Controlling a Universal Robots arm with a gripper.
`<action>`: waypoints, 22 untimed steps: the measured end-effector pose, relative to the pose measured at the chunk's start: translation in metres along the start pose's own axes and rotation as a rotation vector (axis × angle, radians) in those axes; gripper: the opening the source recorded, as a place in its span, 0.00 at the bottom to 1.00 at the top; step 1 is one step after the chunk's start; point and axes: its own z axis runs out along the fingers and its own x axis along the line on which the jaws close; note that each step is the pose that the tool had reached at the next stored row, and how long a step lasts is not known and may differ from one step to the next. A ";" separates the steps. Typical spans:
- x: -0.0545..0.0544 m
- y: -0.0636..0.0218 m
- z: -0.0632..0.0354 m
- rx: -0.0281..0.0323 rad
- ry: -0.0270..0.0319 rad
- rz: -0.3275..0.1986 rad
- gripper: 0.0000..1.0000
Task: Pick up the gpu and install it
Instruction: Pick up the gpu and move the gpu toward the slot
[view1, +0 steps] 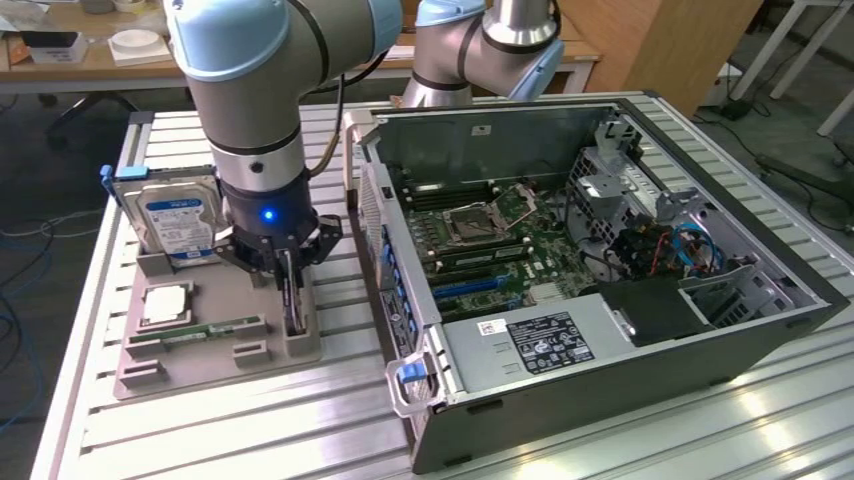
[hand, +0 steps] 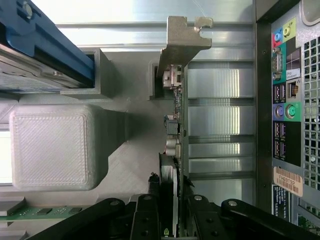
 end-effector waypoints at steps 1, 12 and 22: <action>0.000 0.0000 0.0000 0.0000 0.0001 0.000 0.27; 0.000 0.0000 -0.0001 -0.0001 -0.0001 0.000 0.27; -0.001 0.0016 -0.0383 -0.0002 0.0000 0.000 0.27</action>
